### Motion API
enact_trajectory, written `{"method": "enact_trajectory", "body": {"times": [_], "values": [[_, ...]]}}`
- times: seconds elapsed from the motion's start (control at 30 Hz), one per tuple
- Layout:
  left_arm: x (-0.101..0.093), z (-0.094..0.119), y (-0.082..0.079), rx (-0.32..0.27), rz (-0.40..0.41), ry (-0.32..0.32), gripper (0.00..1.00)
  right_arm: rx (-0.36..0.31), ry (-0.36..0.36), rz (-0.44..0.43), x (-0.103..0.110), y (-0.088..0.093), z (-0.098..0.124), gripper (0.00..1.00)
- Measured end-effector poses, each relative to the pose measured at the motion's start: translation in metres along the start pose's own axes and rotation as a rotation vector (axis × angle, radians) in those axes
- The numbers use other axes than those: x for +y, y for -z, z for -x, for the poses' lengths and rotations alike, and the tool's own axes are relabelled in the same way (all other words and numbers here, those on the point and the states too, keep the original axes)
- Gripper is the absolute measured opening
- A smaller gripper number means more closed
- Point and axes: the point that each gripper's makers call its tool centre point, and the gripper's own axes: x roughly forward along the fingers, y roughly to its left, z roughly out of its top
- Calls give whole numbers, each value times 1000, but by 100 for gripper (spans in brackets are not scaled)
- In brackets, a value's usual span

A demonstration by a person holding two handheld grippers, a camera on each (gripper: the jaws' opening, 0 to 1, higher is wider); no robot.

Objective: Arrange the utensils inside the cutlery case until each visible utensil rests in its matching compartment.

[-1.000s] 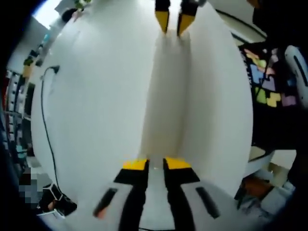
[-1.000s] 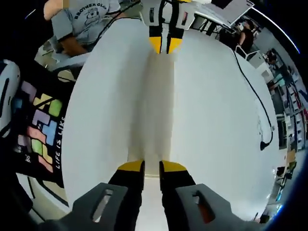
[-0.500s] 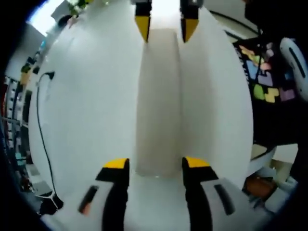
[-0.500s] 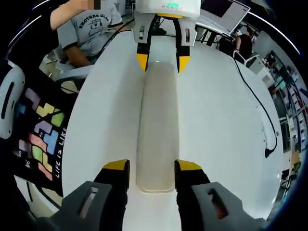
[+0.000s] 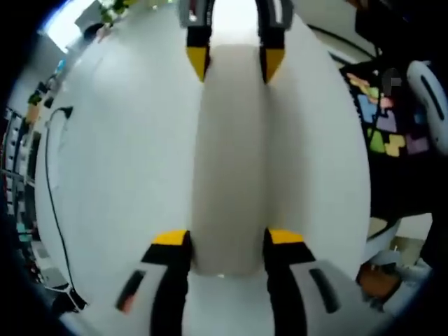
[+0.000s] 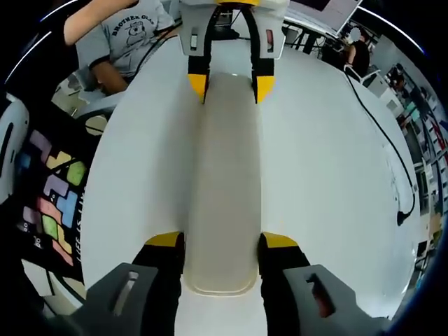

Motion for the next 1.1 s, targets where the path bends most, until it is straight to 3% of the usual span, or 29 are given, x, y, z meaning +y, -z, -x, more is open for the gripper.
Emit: {"method": "enact_trajectory", "body": {"times": [0.33, 0.67, 1.1], "values": [[-3, -3, 1, 12, 14, 61, 44, 5, -29, -71, 2, 0, -3, 44], [-5, -4, 1, 37, 13, 62, 43, -65, -15, -112, 2, -3, -4, 43], [-2, -3, 0, 27, 9, 51, 43, -10, -18, -89, -2, -3, -2, 43]]}}
